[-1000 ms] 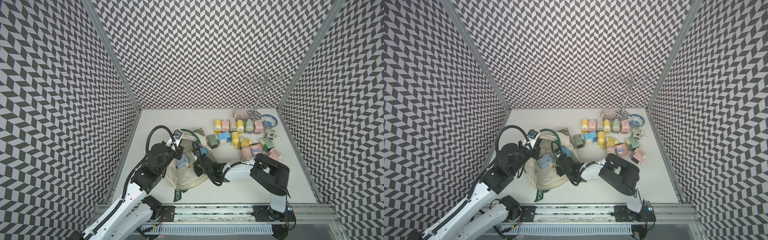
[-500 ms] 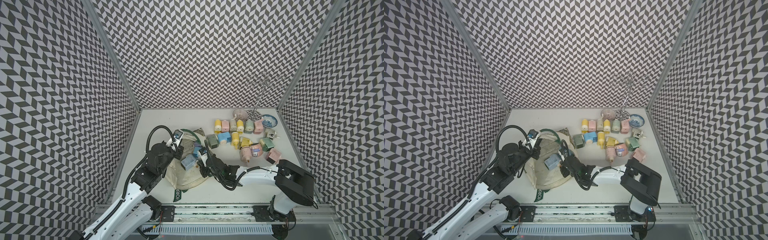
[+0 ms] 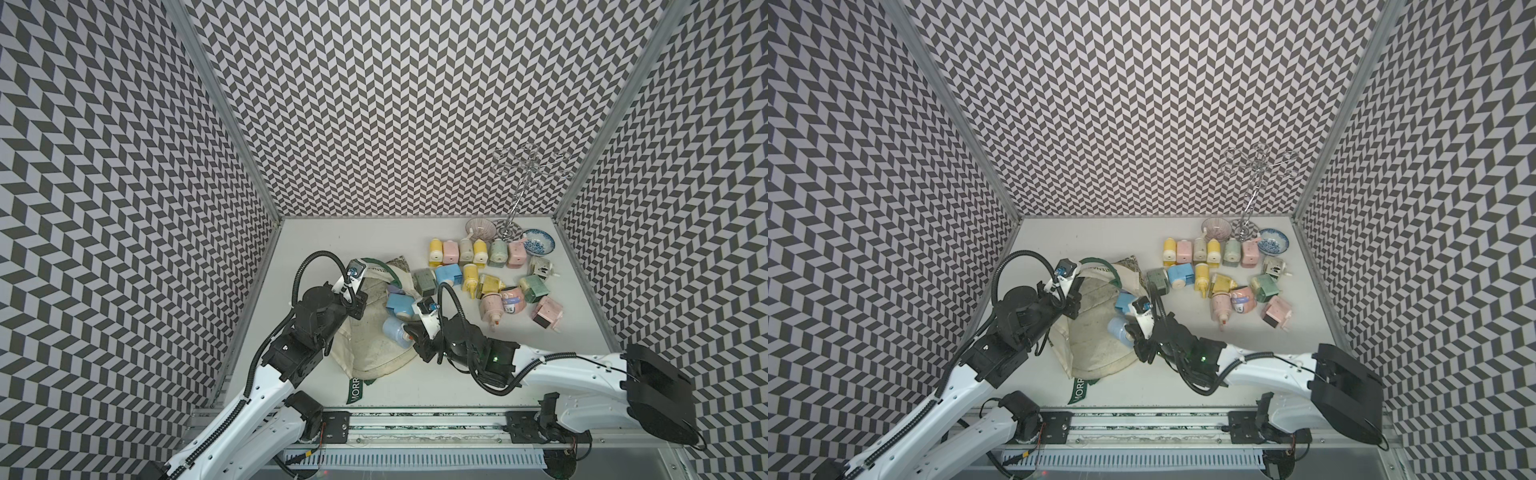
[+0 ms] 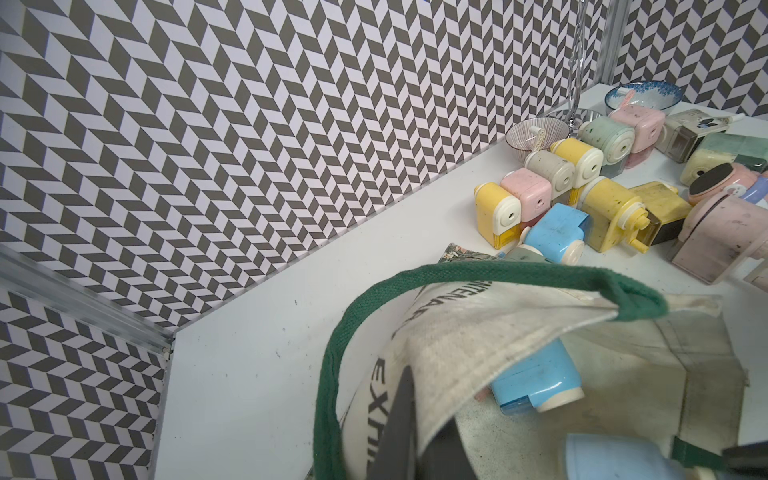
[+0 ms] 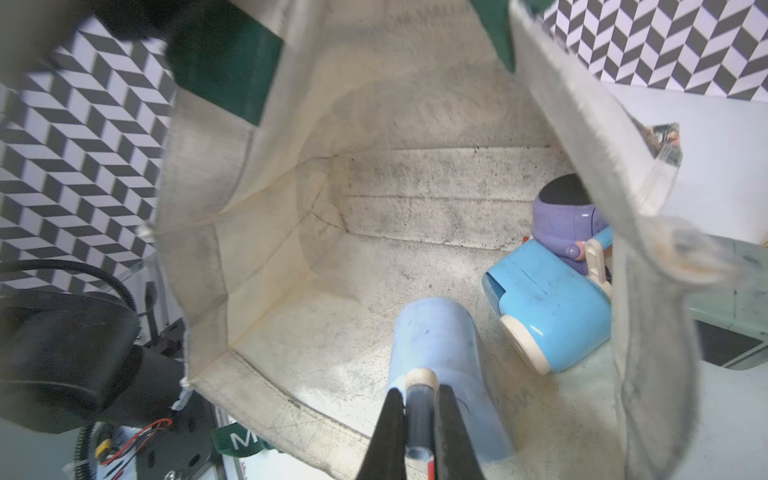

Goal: Take out the pencil sharpeners from the tote bags
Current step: Pick up the pencil sharpener from the canvas bag, then place the pencil sharpener at the center of the board.

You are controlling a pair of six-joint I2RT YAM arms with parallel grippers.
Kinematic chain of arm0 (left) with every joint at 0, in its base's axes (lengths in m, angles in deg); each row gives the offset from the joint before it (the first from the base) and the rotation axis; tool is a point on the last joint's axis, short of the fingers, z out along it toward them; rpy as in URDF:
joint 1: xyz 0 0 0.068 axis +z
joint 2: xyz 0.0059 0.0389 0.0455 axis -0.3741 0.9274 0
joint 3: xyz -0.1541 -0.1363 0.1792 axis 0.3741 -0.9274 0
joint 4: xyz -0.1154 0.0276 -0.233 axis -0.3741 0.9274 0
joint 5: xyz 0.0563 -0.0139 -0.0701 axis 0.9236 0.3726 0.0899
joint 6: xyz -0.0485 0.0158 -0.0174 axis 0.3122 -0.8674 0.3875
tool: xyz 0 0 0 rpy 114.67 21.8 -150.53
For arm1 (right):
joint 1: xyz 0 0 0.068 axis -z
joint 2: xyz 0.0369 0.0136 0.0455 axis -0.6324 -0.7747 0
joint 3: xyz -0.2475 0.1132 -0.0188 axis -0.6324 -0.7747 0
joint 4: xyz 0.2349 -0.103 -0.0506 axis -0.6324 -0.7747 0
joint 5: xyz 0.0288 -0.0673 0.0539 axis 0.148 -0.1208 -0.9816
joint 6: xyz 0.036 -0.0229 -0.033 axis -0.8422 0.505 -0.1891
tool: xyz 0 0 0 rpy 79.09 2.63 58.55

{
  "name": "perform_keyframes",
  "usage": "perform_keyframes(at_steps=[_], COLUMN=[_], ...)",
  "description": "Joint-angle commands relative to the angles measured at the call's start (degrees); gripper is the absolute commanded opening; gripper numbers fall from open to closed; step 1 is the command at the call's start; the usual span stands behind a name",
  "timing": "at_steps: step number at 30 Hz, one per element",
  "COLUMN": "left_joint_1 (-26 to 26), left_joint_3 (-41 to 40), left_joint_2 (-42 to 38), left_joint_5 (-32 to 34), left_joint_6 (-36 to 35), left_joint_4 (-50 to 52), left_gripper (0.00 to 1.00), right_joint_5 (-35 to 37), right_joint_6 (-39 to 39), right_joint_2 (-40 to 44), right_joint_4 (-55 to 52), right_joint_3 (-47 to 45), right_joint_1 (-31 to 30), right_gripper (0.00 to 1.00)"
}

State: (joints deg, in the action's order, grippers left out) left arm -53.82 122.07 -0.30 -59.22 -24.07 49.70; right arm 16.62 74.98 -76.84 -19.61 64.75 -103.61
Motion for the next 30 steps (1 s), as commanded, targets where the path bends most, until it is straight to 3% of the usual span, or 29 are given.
perform_keyframes(at_steps=[1, 11, 20, 24, 30], left_joint_1=[-0.3, -0.3, -0.3, -0.3, -0.4], left_joint_3=[2.9, 3.0, 2.9, 3.0, 3.0], left_joint_2=[-0.6, -0.7, -0.6, -0.6, -0.3], left_joint_5=[0.0, 0.2, 0.1, -0.1, -0.1], left_joint_6=[-0.2, -0.3, -0.2, -0.2, -0.1], left_joint_4=[-3.8, -3.7, -3.8, -3.8, -3.7], left_gripper=[0.0, 0.0, 0.0, 0.0, 0.0], right_joint_5=[-2.5, -0.1, 11.5, 15.9, 15.7], right_joint_6=[1.6, 3.1, 4.0, 2.6, -1.1], right_joint_2=[4.9, 17.3, 26.5, 28.1, 29.3], right_joint_4=[3.8, -0.9, -6.5, -10.3, -13.0], right_joint_3=[-1.2, -1.4, -0.5, 0.4, 0.7], right_joint_1=[-0.3, -0.4, 0.2, 2.6, 8.9], right_gripper=[0.0, 0.0, 0.0, 0.0, 0.0])
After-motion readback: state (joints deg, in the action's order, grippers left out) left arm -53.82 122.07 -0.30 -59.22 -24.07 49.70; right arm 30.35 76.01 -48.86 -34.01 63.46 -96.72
